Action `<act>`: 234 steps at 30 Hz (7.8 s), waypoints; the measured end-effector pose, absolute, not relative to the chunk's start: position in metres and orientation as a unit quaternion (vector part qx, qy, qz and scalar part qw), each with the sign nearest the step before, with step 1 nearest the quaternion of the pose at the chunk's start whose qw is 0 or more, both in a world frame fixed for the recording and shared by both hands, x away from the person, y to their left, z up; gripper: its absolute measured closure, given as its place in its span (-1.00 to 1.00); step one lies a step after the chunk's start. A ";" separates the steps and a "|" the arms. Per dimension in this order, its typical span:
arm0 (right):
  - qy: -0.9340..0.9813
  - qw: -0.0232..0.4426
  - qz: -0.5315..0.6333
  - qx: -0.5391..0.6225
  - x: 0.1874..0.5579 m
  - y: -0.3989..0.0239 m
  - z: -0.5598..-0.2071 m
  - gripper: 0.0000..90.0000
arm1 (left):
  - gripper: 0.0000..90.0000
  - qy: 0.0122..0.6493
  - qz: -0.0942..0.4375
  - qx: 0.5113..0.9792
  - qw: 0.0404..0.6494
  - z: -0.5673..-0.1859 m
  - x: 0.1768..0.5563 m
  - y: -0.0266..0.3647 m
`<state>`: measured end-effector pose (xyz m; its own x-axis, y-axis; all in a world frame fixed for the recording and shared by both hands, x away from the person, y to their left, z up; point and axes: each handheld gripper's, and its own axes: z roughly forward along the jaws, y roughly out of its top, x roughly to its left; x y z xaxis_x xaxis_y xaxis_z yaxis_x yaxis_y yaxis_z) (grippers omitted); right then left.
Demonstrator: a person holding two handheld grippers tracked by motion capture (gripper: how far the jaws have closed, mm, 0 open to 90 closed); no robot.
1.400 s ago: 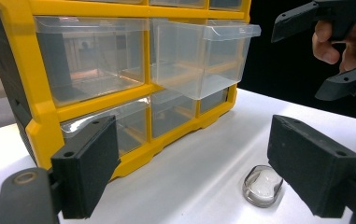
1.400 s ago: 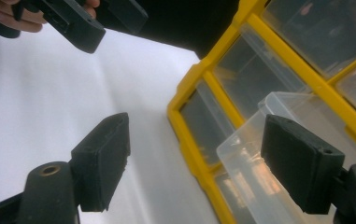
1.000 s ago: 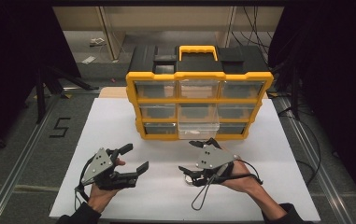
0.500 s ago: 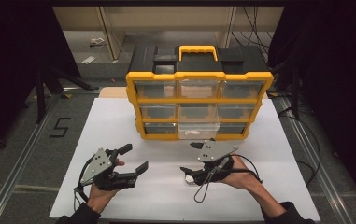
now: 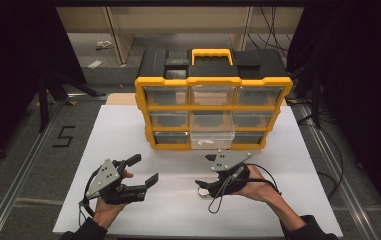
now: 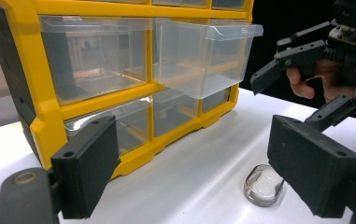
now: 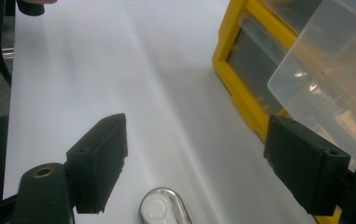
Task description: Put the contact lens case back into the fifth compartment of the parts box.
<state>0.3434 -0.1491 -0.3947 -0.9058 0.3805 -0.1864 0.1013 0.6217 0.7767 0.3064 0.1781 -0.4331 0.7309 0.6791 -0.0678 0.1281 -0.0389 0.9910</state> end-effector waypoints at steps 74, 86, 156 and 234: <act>0.962 0.078 0.244 0.092 0.367 -0.139 -0.473 -0.11 | -0.63 0.288 0.218 0.692 0.625 -0.434 0.304 0.176; 0.964 0.068 0.240 0.086 0.367 -0.142 -0.472 0.09 | -0.63 0.289 0.219 0.692 0.624 -0.434 0.304 0.176; 0.936 0.103 0.329 0.077 0.344 -0.141 -0.415 0.10 | -0.63 0.288 0.218 0.692 0.625 -0.433 0.305 0.175; 0.865 0.166 0.463 0.096 0.334 -0.165 -0.341 0.10 | -0.63 0.286 0.220 0.692 0.625 -0.433 0.305 0.175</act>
